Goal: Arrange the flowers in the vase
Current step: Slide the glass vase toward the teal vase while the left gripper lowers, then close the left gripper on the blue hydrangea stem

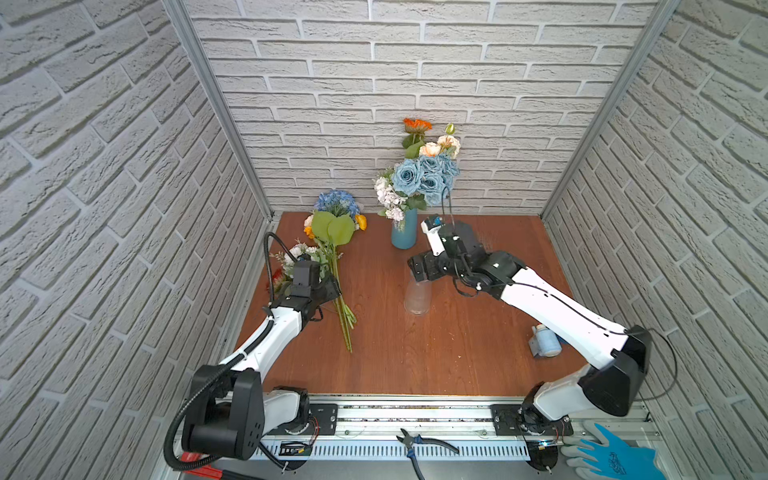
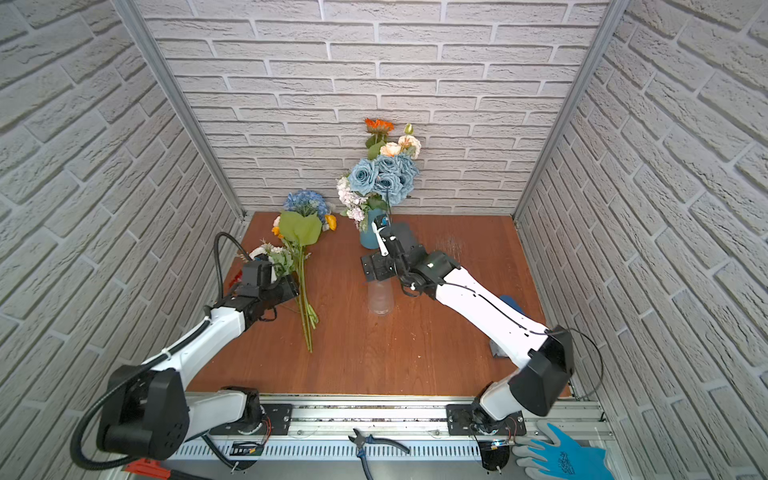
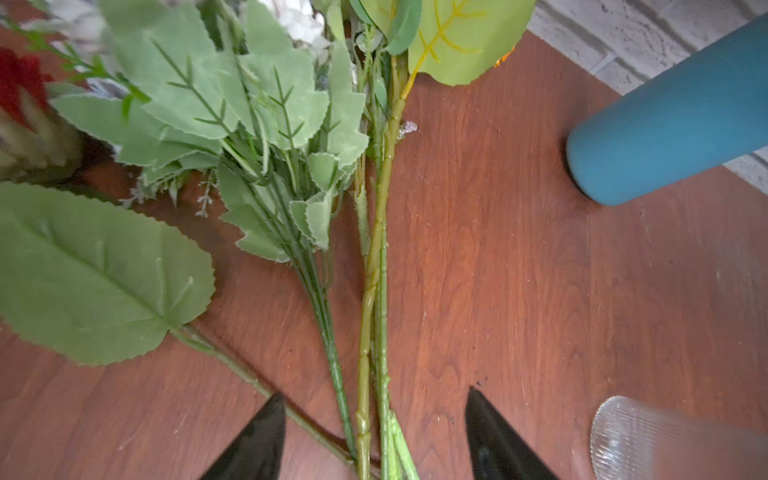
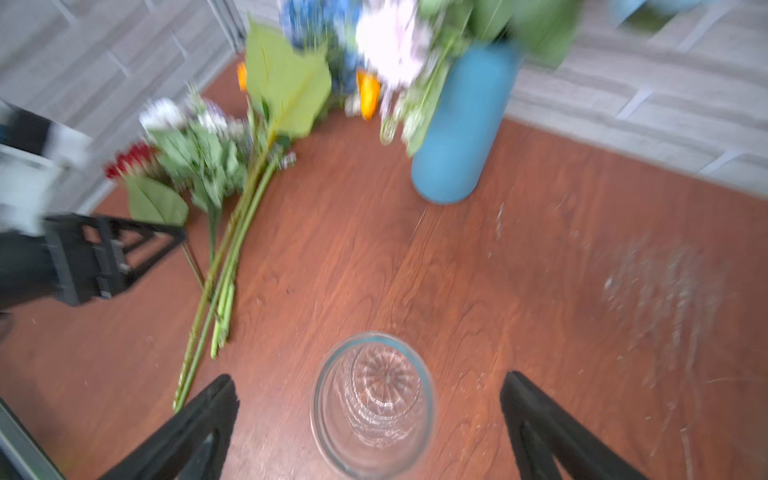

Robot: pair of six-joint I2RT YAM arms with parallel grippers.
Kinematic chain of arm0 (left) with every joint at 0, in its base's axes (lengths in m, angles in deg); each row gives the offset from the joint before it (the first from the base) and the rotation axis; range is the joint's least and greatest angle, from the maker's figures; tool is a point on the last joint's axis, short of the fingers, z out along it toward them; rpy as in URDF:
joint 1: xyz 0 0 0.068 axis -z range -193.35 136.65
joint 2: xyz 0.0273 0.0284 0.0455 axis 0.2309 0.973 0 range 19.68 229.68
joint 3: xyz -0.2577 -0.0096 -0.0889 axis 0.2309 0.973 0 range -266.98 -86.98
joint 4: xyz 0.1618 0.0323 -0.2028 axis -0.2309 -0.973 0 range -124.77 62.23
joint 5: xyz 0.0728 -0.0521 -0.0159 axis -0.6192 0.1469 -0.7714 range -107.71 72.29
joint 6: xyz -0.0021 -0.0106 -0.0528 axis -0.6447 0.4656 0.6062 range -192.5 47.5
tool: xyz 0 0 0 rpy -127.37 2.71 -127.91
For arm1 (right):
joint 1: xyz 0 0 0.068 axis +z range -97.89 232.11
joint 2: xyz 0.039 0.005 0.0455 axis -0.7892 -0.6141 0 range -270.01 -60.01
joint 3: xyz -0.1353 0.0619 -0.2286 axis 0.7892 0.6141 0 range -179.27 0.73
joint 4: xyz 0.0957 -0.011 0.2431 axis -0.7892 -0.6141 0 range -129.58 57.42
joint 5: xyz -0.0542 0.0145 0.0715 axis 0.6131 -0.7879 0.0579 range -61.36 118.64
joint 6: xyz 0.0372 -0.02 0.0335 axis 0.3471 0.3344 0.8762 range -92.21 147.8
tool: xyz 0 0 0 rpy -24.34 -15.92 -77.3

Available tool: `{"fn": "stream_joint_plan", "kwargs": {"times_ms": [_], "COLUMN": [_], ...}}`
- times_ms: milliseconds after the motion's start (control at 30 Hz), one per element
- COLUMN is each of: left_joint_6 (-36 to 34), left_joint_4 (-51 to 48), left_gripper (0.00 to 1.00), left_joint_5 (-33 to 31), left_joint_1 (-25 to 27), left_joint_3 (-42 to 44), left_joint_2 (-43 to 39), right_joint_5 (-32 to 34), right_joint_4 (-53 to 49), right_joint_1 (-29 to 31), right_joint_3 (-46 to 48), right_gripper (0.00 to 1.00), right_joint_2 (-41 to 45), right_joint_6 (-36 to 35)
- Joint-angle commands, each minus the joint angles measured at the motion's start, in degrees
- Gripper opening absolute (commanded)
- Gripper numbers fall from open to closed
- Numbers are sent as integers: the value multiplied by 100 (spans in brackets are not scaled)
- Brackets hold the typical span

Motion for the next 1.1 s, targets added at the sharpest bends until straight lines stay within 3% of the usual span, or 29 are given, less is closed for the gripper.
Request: {"fn": "stream_joint_plan", "kwargs": {"times_ms": [0, 300, 600, 1067], "left_joint_6": [-321, -581, -670, -655], "left_joint_4": [-152, -308, -405, -376], "left_gripper": [57, 44, 34, 0], "left_joint_5": [-227, -316, -411, -318], "left_joint_1": [31, 48, 48, 57], "left_joint_3": [-434, -1231, -1552, -1601], "left_joint_2": [478, 1720, 2381, 2689], "right_joint_5": [278, 401, 596, 807], "right_joint_4": [474, 419, 269, 200], "right_joint_1": [-73, -330, -335, -330], "right_joint_3": [437, 1092, 1207, 1217], "right_gripper": [100, 100, 100, 100], "right_joint_2": [511, 849, 801, 823], "right_joint_6": [-175, 1, 109, 111]}}
